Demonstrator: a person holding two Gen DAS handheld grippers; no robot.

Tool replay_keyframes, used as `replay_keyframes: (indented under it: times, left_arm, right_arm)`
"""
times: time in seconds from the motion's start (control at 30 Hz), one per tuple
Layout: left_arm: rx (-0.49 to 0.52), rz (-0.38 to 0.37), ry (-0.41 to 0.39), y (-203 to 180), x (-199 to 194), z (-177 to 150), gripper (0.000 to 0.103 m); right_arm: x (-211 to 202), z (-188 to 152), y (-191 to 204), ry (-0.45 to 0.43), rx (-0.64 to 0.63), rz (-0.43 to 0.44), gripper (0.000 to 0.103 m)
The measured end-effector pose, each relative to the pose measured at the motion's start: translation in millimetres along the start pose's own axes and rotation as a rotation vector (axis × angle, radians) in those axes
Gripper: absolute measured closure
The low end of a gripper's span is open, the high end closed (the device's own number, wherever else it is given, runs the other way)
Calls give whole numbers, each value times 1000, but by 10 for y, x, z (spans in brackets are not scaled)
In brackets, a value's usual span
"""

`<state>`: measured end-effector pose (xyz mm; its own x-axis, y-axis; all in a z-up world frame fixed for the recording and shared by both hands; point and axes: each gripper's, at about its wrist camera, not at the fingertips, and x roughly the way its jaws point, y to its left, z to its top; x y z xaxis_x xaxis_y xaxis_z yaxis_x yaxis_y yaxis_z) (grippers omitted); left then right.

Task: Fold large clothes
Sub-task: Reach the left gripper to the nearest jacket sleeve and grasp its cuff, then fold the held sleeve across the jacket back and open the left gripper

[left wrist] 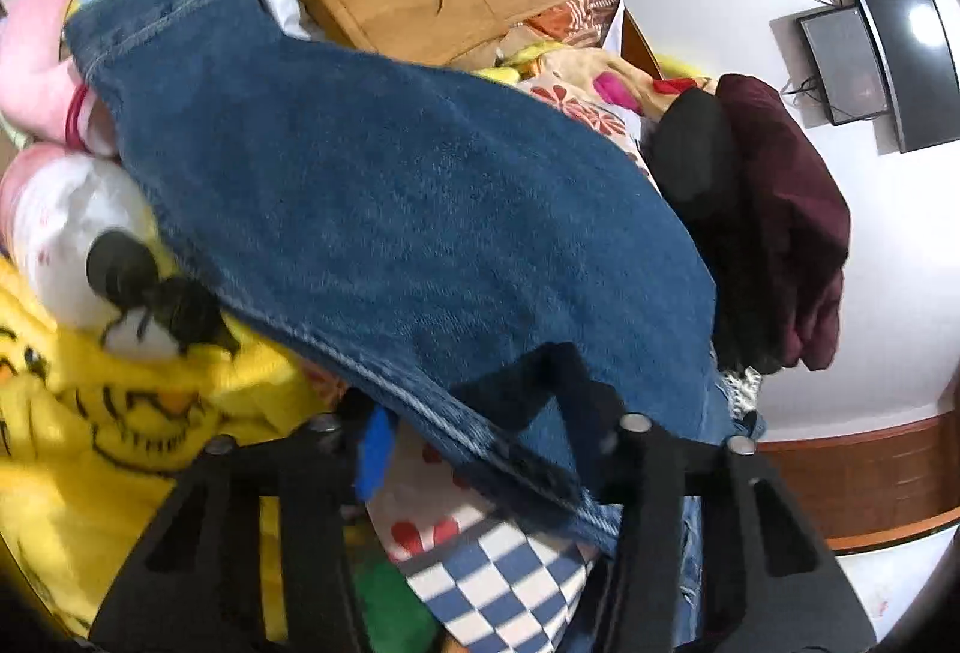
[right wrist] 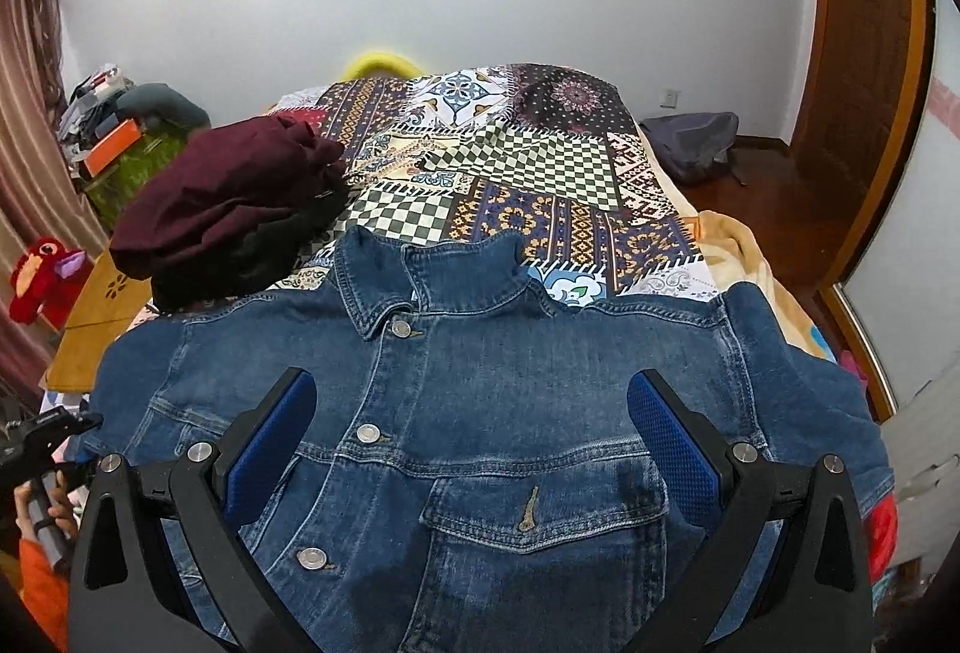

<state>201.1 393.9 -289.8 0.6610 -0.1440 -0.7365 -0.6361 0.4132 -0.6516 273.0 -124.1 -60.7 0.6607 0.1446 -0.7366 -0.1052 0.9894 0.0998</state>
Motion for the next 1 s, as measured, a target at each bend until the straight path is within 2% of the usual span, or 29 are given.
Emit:
replay_keyframes:
  times: [0.03, 0.1, 0.27, 0.4, 0.6, 0.7, 0.8, 0.9, 0.97, 1.0]
  left_arm:
    - [16, 17, -19, -28, -33, 0, 74]
    - [101, 100, -82, -196, -129, -21, 84]
    - [336, 212, -211, -745, -422, -134, 92]
    - [490, 197, -296, -1295, -698, -268, 92]
    - [717, 92, -347, -2129, -940, -676, 97]
    - [839, 25, -317, -2528, -909, -1014, 97]
    - [926, 5, -263, -2753, -739, -1330, 97]
    - [1003, 18, -152, -2877, -421, -1657, 97]
    - [1019, 42, -77, -2856, -202, -1845, 97]
    - [1014, 60, -10, -2813, -43, -1919, 97]
  right_arm:
    - [-6, 1, 1, -2, -2, -2, 0]
    - [-22, 2, -12, -5, -5, -2, 0]
    - [-74, 4, -52, -18, -3, 4, 0]
    - [-132, -17, -109, -32, -3, -2, 0]
    - [-203, -84, -226, -36, -9, -21, 0]
    - [-221, -116, -291, -30, -12, -24, 0]
    - [-262, -158, -347, -29, -16, -26, 0]
    - [-310, -204, -396, -35, -24, -40, 0]
    - [-347, -230, -425, -41, -35, -56, 0]
    - [-361, -237, -432, -44, -40, -62, 0]
